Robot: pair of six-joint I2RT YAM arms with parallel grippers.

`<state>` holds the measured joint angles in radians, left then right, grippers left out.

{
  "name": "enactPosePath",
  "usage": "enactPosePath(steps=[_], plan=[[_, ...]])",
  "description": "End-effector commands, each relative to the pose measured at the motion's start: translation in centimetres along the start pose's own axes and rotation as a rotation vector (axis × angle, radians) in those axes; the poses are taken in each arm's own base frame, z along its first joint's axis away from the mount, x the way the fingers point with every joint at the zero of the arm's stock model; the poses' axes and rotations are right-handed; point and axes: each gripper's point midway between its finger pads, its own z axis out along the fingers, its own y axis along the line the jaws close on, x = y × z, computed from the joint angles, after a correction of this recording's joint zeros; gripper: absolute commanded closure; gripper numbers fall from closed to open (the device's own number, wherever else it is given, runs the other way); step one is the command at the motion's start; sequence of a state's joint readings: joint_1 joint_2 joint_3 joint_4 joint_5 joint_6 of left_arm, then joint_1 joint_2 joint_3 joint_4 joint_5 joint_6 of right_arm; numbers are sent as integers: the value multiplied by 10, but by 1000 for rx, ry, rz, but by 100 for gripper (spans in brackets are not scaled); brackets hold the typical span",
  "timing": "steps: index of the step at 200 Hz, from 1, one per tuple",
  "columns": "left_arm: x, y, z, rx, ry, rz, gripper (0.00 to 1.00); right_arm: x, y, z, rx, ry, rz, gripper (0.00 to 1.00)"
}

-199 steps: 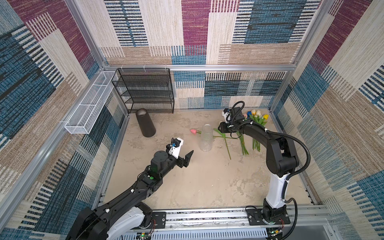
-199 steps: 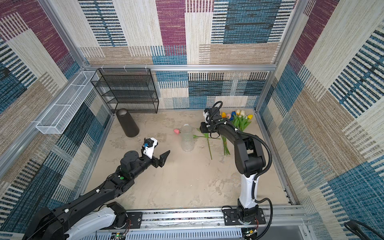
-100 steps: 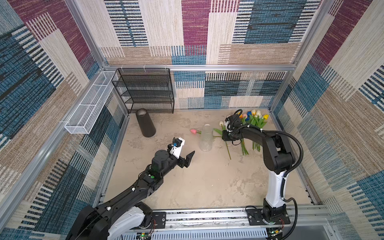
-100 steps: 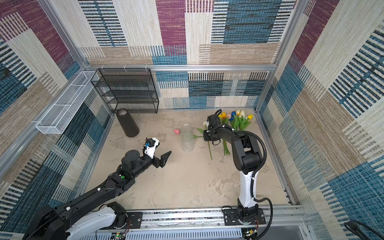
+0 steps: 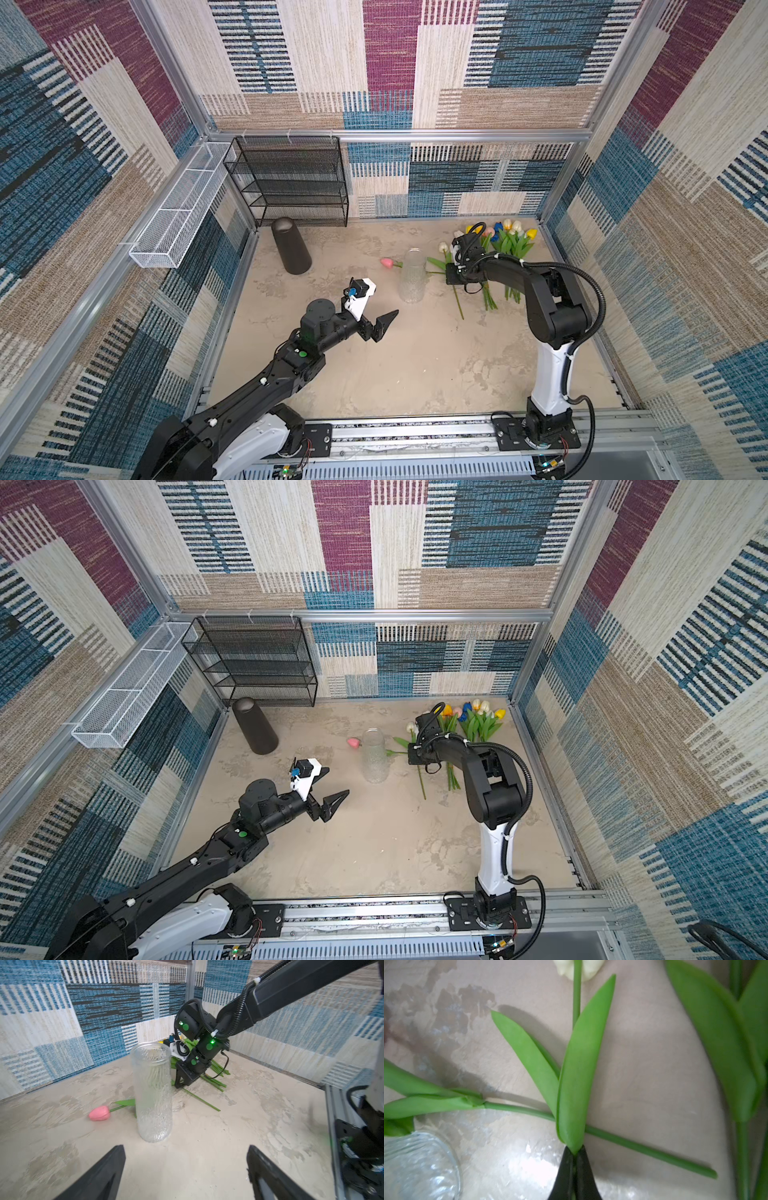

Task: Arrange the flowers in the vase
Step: 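Lower the right gripper onto the white tulip stem and grasp it, then lift the white tulip with the right gripper and insert it into the vase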

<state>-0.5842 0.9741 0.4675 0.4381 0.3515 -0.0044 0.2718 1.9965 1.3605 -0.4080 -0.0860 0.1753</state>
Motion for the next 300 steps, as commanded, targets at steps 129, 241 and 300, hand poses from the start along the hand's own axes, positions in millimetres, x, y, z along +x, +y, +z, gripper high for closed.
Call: enactPosePath(steps=[129,241,300], plan=[[-54,-17,-17,65,-199,50,2,-130,172,-342,-995,-1017,-303,100],[-27,-11,-19,28,-150,39,1,-100,194,-311,-1026,-1295,-425,100],[-22,-8,-17,8,-128,48,1,-105,195,-287,-985,-1289,-460,100]])
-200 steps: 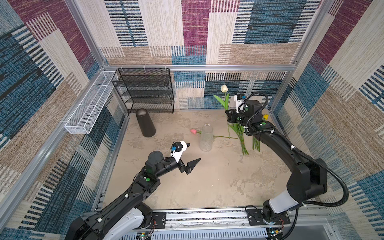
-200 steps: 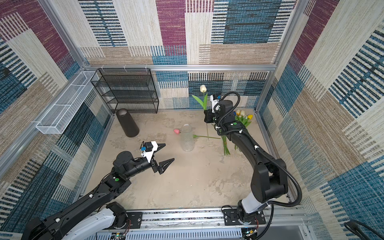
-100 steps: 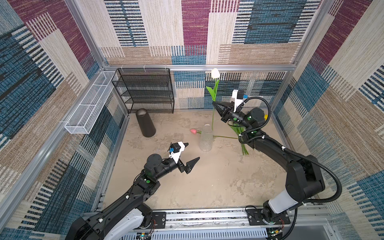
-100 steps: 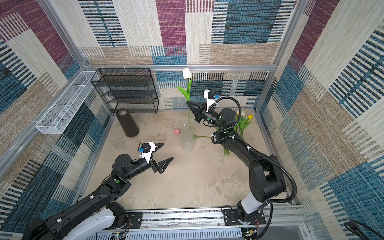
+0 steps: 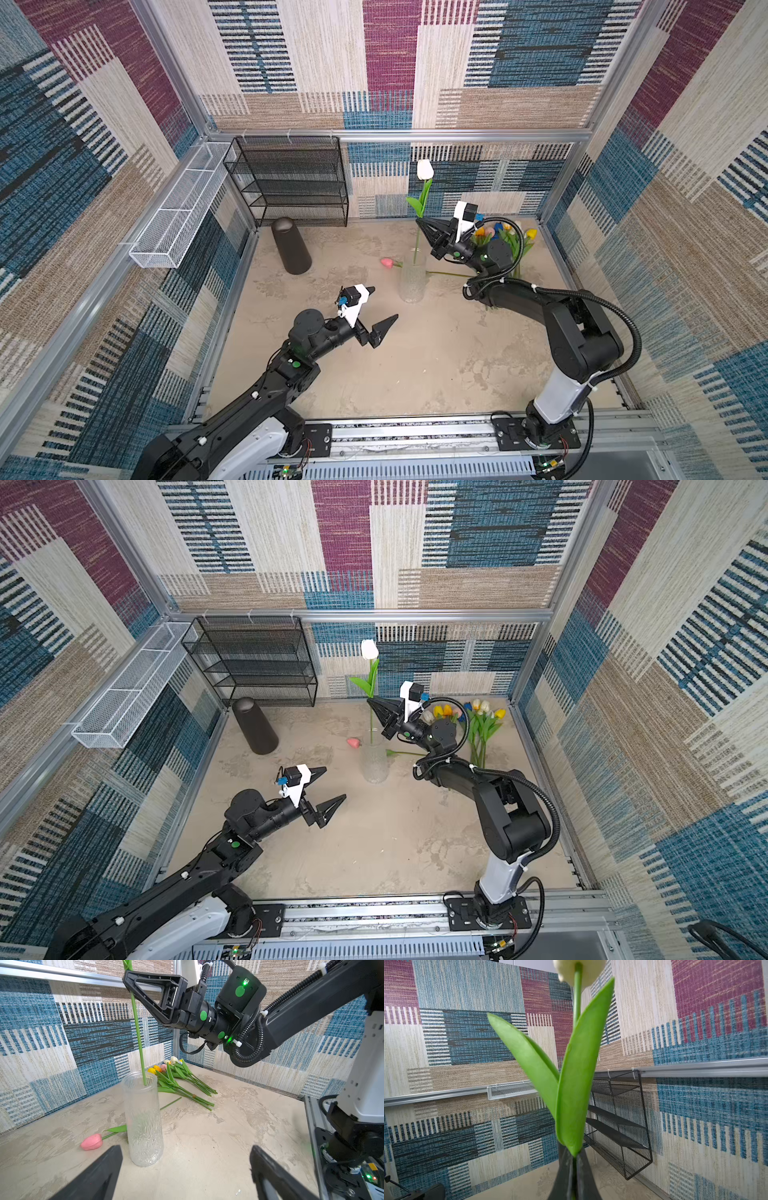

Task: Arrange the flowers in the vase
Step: 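Lift the white tulip with the right gripper and insert it into the vase, then open the right gripper and draw it back from the vase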

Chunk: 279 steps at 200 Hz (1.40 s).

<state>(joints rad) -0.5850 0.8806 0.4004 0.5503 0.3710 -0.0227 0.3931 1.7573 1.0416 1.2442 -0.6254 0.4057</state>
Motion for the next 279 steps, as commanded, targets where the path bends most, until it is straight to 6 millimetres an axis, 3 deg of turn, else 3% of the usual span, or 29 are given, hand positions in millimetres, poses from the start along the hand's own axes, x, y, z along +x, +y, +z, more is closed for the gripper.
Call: enactPosePath(steps=[1,96,165,178,187,232,279], plan=[[0,3,1,-13,3,18,1,-11,4,3,-24,-44,-74,100],[7,7,7,-21,16,15,1,72,-1,-19,-28,165,-111,98],[11,7,12,-14,22,13,2,109,-1,-35,19,287,-121,92],[9,6,11,-6,19,11,1,113,-3,-38,34,306,-115,88],[8,5,11,-5,16,11,2,117,-3,-40,42,323,-113,80],[8,6,9,-16,13,11,1,110,-5,-44,90,354,-119,57],[5,6,11,-9,9,11,1,64,3,-48,156,302,-161,40]])
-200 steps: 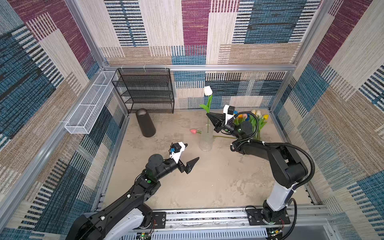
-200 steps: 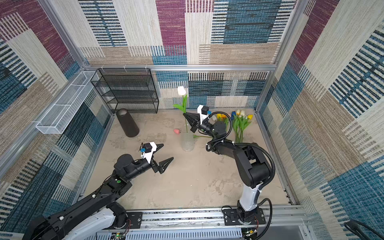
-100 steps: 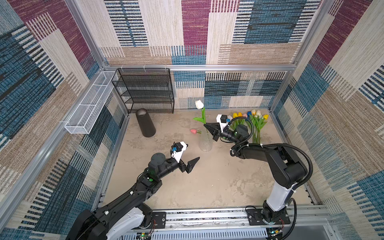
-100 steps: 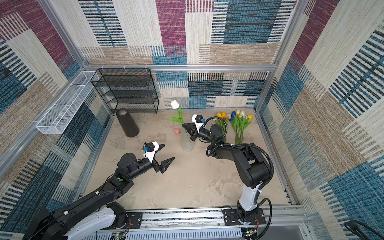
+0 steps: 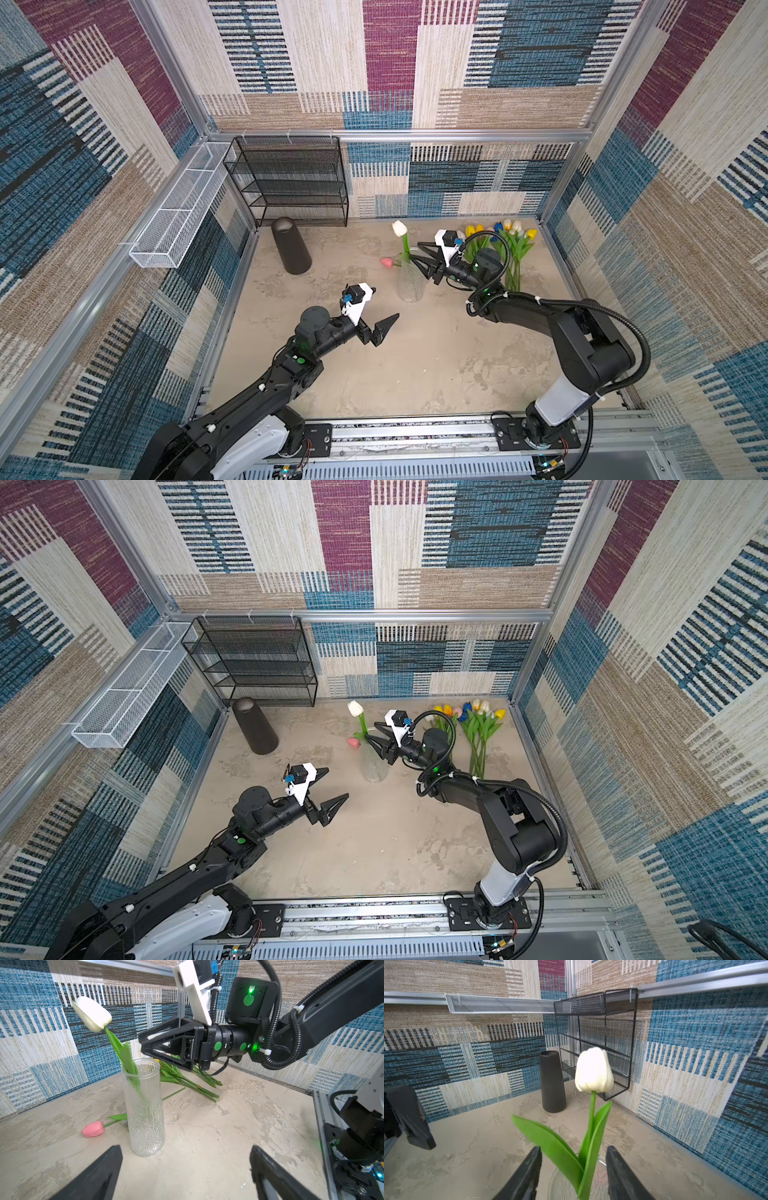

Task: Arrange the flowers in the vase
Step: 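Open the right gripper and draw it back from the vase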

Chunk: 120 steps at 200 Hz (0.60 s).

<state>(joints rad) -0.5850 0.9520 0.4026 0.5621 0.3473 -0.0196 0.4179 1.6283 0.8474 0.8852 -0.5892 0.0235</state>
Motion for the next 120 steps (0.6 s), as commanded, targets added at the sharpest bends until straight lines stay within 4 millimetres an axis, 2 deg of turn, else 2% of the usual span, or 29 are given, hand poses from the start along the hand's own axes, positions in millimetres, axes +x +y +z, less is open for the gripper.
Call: enactPosePath(steps=[1,15,40,42,58,70,82,93,114,120], plan=[[-14,-3,1,16,-45,29,2,-21,-4,-11,67,-26,-22,40],[-15,-3,1,18,-46,28,1,-36,-6,-20,102,-52,-33,38],[-13,-2,2,16,-42,22,1,-49,-20,-33,161,-66,-20,33],[-19,-2,2,17,-66,32,1,-48,-21,-34,164,-65,-19,32],[-22,-4,3,27,-82,30,1,-43,-52,-42,237,-18,34,32],[-22,-5,3,37,-82,24,2,-31,-78,-48,270,46,86,31],[-21,-6,4,44,-80,20,2,-8,-107,-51,328,167,112,31],[-20,-6,3,45,-76,17,1,25,-129,-47,360,340,114,31],[-18,-6,3,42,-71,20,1,98,-156,-49,375,677,107,39],[-18,-6,3,41,-70,21,1,111,-161,-50,375,736,100,40]])
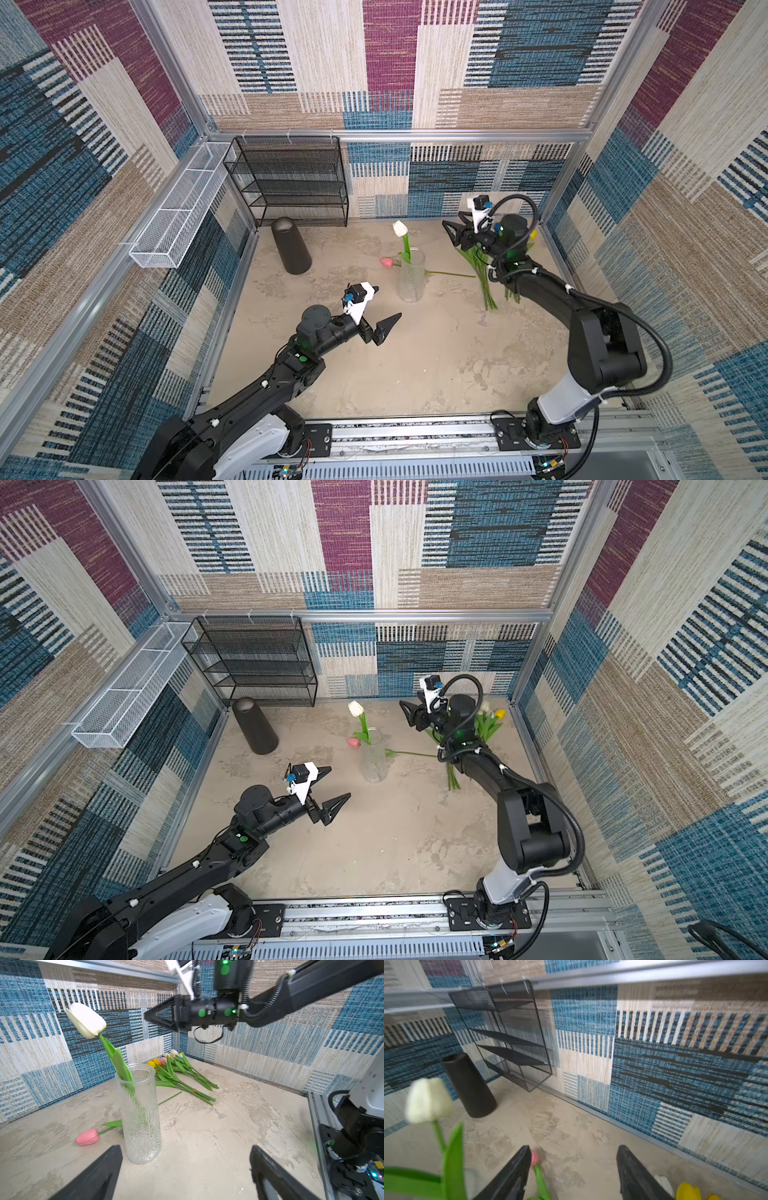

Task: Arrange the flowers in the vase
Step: 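Open the right gripper and draw it back from the vase, then lower the right gripper onto the pink tulip stem beside the vase and grasp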

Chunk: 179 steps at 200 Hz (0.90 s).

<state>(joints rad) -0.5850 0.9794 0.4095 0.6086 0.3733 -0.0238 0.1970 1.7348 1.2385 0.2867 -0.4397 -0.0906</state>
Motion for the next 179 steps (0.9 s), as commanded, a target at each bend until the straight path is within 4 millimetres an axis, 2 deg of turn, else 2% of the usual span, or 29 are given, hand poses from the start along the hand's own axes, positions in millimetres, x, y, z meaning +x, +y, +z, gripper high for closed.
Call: enactPosePath(steps=[1,11,47,85,113,118,131,156,161,179], plan=[[-13,-3,0,15,-45,17,1,110,-17,7,25,475,-40,40],[-13,-3,0,18,-44,17,2,125,-17,9,2,521,-77,40],[-10,-3,-1,16,-31,14,2,143,-15,11,-48,592,-195,38],[-9,-8,3,51,-32,19,1,191,-12,28,-52,775,-351,37],[-9,-10,8,78,-21,18,1,203,-1,39,-124,772,-349,36],[-8,-10,8,80,-17,18,1,196,-2,45,-131,748,-358,36],[-7,-10,7,76,-11,17,1,200,-1,50,-148,746,-367,36],[-8,-9,4,59,-16,26,1,215,2,55,-196,773,-372,38],[-1,-8,3,54,15,13,1,217,2,56,-203,776,-374,38],[0,-7,0,41,10,9,1,221,2,57,-213,786,-376,39]])
